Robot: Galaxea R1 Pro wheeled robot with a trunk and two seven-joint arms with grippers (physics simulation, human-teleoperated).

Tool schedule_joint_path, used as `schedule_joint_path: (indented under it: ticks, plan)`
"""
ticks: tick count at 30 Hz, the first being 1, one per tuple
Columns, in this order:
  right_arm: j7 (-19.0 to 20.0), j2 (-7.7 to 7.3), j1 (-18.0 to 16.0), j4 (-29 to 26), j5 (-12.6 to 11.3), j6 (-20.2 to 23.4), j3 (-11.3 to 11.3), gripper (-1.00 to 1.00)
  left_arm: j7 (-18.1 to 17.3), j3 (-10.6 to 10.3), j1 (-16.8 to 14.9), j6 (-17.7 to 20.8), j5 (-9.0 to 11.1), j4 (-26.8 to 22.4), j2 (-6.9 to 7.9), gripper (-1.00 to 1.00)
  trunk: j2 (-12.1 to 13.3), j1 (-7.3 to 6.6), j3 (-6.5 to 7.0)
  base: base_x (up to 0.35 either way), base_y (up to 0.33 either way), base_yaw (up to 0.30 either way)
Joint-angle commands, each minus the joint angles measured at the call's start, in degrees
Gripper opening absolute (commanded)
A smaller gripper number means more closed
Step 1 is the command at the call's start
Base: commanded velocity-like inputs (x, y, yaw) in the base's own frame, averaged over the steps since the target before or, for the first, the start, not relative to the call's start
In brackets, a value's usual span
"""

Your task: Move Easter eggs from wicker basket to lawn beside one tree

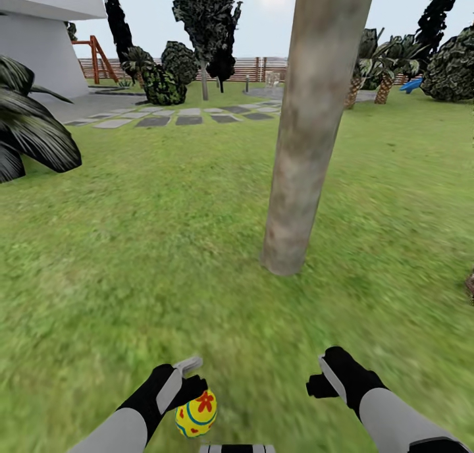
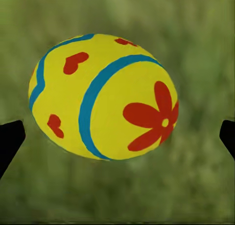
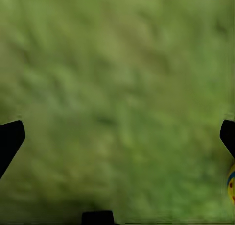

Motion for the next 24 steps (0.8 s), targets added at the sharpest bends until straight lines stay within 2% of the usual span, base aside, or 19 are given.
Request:
schedule_joint_path:
  ticks: [1,11,24]
  plan:
    - [-0.39,-0.06,-0.01,-0.09,-0.59,0.26,0.39,1.0,0.45,0.27,0.0,0.26,0.61,-0.11,-0.05,1.0,0.0,-0.07,0.18,-0.344,0.0,0.0]
    - [-0.39,-0.07,-0.01,-0.09,-0.62,0.26,0.4,1.0,0.45,0.26,0.0,0.26,0.61,-0.09,-0.11,1.0,0.13,-0.33,2.4,-0.344,0.0,0.0]
    - [-0.39,-0.09,-0.01,-0.09,-0.54,0.26,0.4,1.0,0.46,0.26,0.0,0.26,0.59,-0.09,-0.58,1.0,0.3,-0.66,5.28,-0.344,-0.071,0.0]
